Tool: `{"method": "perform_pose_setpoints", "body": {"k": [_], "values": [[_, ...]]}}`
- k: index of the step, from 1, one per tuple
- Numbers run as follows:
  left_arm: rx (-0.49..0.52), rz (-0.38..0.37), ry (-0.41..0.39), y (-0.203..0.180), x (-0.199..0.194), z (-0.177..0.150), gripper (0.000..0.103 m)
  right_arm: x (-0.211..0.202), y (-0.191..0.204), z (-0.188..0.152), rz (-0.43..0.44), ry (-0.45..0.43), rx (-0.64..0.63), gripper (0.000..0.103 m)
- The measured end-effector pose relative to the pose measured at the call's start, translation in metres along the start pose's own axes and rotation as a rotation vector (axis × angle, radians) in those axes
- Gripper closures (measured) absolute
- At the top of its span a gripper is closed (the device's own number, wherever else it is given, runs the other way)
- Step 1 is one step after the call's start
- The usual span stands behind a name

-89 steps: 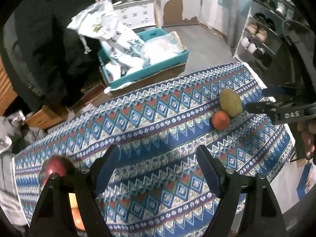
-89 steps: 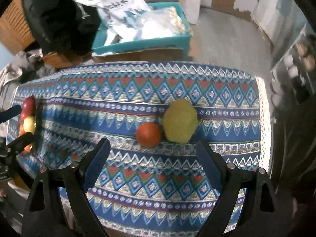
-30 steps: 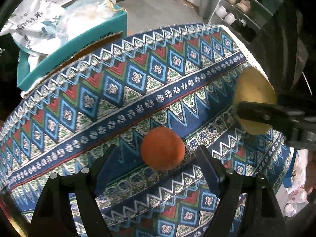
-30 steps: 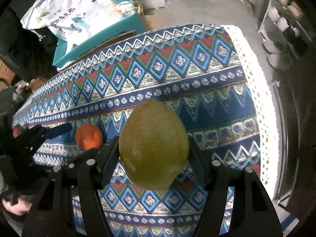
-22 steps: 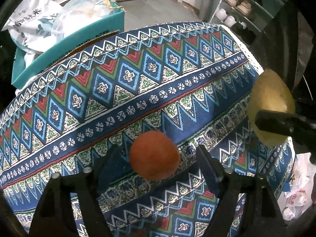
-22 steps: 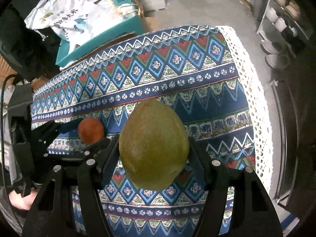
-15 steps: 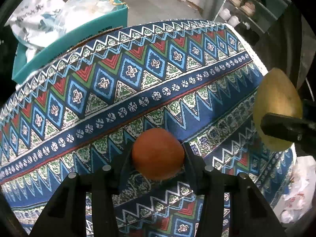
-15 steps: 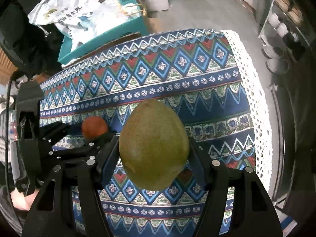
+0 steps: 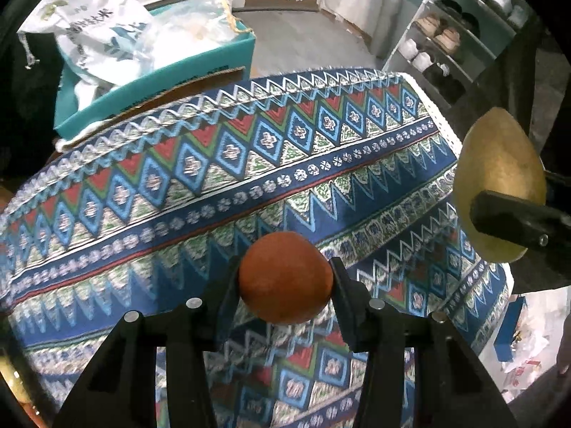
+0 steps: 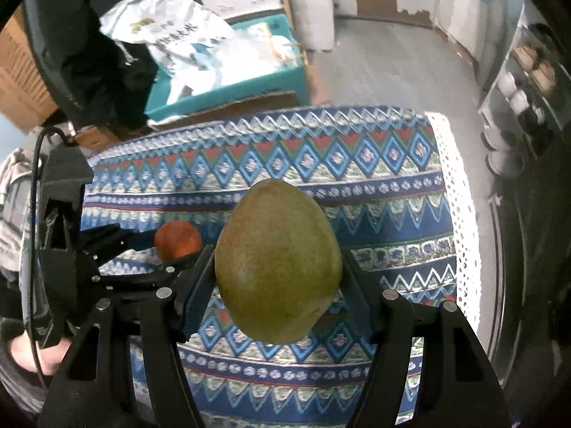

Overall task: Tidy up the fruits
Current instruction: 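Grasp the small orange with the left tool while the right tool lifts the pear, then carry the orange with the left tool while the right tool carries the pear to the bowl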

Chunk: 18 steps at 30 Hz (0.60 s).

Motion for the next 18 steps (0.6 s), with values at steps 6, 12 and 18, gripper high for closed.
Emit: {"method": "perform_pose_setpoints", "body": {"k": [6, 12, 18], "values": [[-0.003, -0.002, -0.035, 0.009, -0.044, -0.013, 0.054, -0.018, 0.026, 0.002, 0.014, -0.040, -0.039, 0.036], [0.031, 0.010, -0.076, 0.006, -0.080, -0.020, 0.054, -0.035, 0.046, 0.001, 0.019, -0.070, -0.073, 0.036], [0.066, 0.024, -0.121, 0.006, -0.120, -0.031, 0.054, -0.054, 0.070, 0.003, 0.024, -0.107, -0.107, 0.036]]}}
Point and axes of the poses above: each gripper's, at about its wrist camera, not at the fingertips, and x roughly the way its jaws point, y to its left, z to its top, the point moved 6 cm from there along x, roughly the way its jaws point, and after that the axes turned 4 degrees about -z, right-handed, at the moved point
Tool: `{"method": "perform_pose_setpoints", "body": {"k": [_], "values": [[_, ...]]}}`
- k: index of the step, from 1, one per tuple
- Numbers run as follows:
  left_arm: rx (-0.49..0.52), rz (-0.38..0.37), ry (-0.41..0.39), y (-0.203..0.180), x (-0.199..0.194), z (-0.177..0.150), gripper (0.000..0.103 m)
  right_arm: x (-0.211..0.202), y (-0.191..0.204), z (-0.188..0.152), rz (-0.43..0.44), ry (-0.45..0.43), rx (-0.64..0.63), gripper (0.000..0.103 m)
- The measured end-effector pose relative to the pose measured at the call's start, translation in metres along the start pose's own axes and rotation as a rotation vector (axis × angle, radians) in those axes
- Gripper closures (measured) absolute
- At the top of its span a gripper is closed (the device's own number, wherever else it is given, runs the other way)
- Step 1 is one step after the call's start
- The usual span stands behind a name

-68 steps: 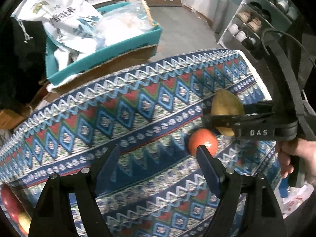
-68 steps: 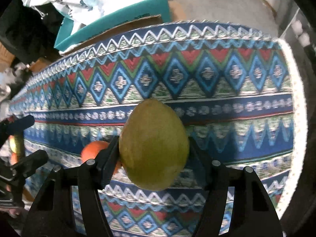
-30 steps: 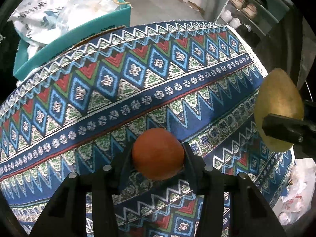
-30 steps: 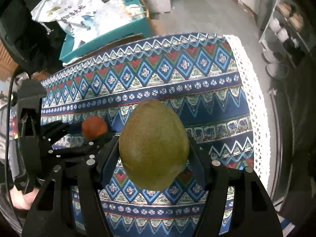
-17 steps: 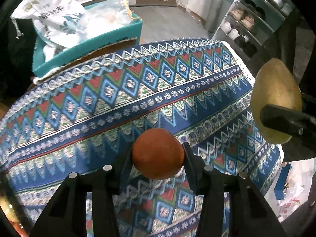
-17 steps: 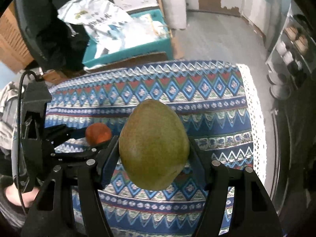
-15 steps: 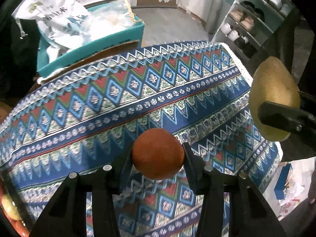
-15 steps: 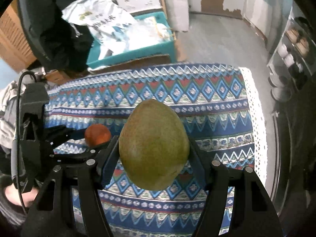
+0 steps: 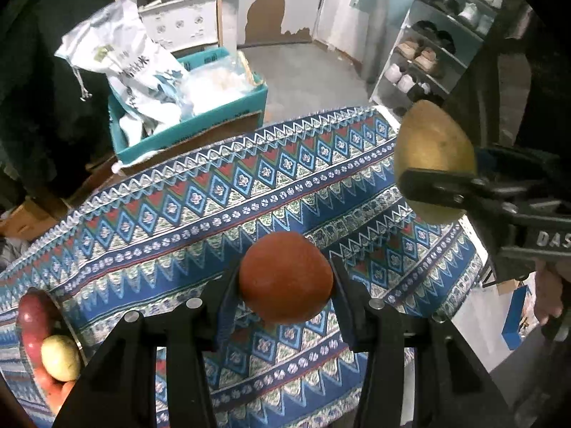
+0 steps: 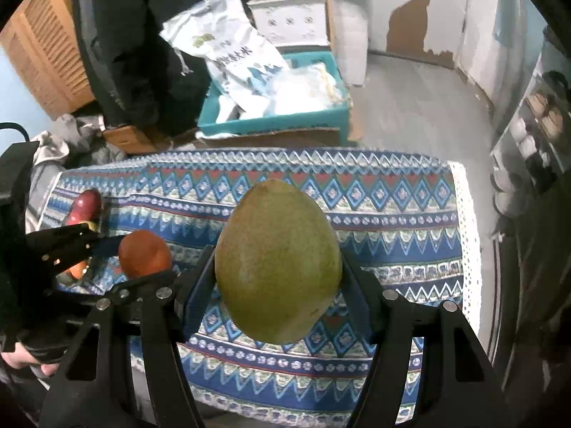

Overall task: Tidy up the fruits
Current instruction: 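Carry the orange with the left tool while the right tool carries the pear to the bowl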

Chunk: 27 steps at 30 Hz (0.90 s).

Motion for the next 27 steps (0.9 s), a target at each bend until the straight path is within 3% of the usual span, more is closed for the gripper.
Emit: {"method": "perform_pose_setpoints", "body": {"k": [8, 27], "values": [[0.011, 0.010, -0.050, 0.008, -0.042, -0.015, 0.055, -0.019, 0.038, 0.006, 0.034, -0.042, -0.046, 0.036], [-0.042, 0.078, -0.115, 0.073, -0.114, -0.063, 0.055, -0.037, 0.124, 0.016, 0.131, -0.092, -0.141, 0.036]]}}
Point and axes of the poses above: each gripper's, at about its wrist camera, not at the fingertips, and x roughly the way its jaws point, y to its left, z to its top, the point moved 6 cm from there along x, roughly the way its jaws point, and after that the axes turned 4 degrees about -z, right-handed, at the moved point
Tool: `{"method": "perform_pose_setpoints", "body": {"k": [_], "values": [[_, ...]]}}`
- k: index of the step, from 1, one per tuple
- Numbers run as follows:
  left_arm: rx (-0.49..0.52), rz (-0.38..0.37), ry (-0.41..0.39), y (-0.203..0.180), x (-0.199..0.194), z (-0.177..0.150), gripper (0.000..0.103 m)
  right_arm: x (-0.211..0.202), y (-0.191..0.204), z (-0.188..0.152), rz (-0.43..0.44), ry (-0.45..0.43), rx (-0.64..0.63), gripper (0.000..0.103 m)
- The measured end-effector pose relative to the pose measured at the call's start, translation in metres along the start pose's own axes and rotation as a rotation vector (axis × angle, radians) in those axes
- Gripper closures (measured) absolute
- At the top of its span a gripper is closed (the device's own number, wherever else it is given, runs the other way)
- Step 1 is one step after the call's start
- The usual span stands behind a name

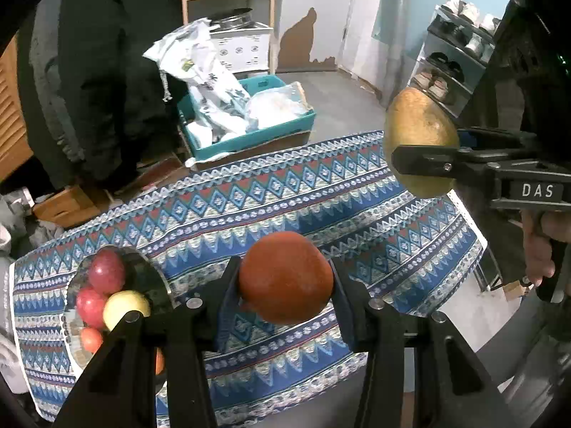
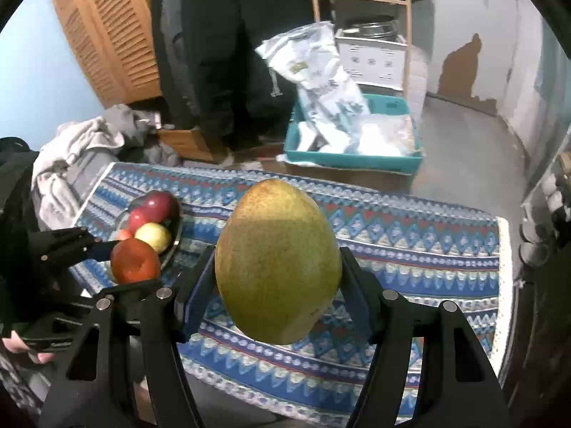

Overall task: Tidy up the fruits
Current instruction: 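Carry the orange with the left tool while the right tool carries the pear to the bowl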

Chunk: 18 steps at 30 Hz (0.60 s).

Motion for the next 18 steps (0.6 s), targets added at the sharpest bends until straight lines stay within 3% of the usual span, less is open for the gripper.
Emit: {"method": "perform_pose_setpoints", "body": {"k": [18], "values": [[-0.201, 0.073, -0.032, 0.098, -0.034, -0.034, 0.055, 0.044, 0.103, 0.020, 0.135, 0.030, -0.089, 0.036]]}}
Point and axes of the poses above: each gripper's, at about its wrist camera, not at the fingertips, and x roughly the way its jaws point, y to its left, z to its top, the point moved 6 cm from there along x, roughly the way its jaws point, and after that the axes turned 4 degrees about -z, right-handed, at the moved point
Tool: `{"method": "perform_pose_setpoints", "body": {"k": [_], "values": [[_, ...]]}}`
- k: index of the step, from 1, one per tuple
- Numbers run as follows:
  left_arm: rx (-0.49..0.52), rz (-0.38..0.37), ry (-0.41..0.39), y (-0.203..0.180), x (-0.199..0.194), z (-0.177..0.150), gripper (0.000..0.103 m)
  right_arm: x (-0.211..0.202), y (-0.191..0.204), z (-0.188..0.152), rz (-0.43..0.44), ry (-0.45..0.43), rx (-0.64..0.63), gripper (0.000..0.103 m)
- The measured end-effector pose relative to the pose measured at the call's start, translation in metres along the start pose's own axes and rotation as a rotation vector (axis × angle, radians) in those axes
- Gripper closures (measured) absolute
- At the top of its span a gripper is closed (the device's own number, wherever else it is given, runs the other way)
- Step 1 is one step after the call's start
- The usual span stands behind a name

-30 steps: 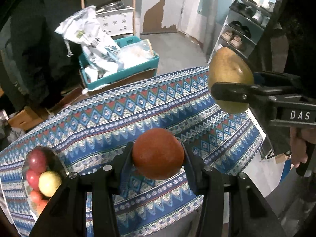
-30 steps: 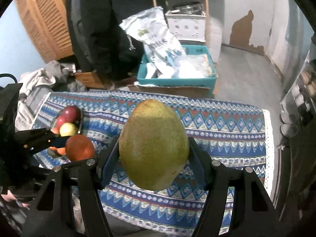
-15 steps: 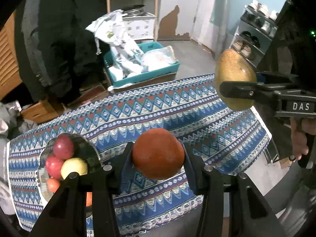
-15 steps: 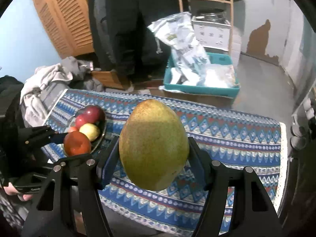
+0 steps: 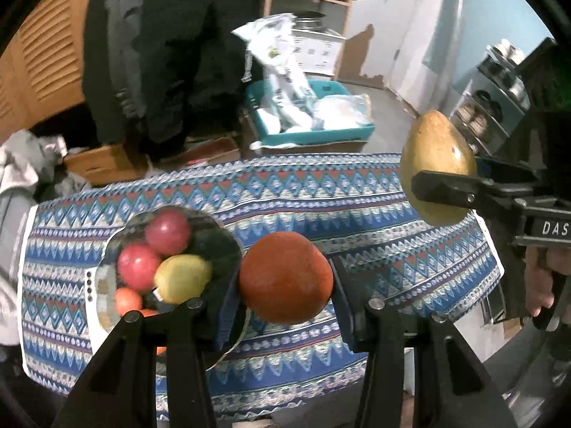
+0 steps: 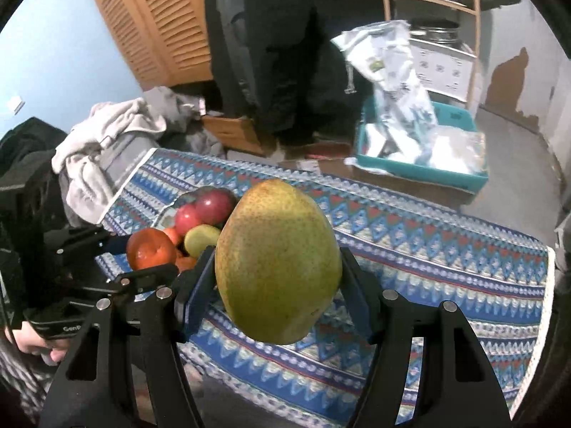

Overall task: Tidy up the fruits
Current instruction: 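Carry the orange with the left tool while the right tool carries the pear to the bowl, then open the left tool to drop the orange in the bowl while the right tool releases the pear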

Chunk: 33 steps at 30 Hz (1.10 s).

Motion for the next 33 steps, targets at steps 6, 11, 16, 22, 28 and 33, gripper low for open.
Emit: {"method": "perform_pose_setpoints", "body": {"k": [6, 11, 16, 22, 28, 33], "values": [[-0.052, 0.034, 0.001, 0.035, -0.003, -0.009, 0.055, 0.026, 0.029, 0.007, 0.046, 0.041, -0.002, 0.036], [-0.087, 0.057, 0.006, 0.057, -0.002, -0.014, 0.055, 0.047, 0.051, 0.014, 0.081, 0.072, -0.004, 0.036], [-0.120, 0.099, -0.004, 0.084, -0.005, -0.018, 0.055, 0.070, 0.072, 0.023, 0.094, 0.095, -0.022, 0.036], [-0.187, 0.107, 0.016, 0.115, 0.007, -0.029, 0.055, 0.102, 0.087, 0.023, 0.103, 0.142, -0.027, 0.036], [-0.222, 0.120, 0.044, 0.136, 0.024, -0.037, 0.055, 0.132, 0.095, 0.014, 0.110, 0.199, -0.003, 0.036], [-0.255, 0.127, 0.069, 0.150, 0.037, -0.044, 0.054, 0.149, 0.104, 0.003, 0.113, 0.236, 0.003, 0.036]]}}
Point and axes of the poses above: each gripper's, at about its wrist camera, not at the fingertips, and x roughly the way its jaws point, y to its left, z to its top, the point moved 6 cm from there along x, roughly the way its jaws point, and after that the axes turned 4 degrees about -z, right-handed, at the moved point
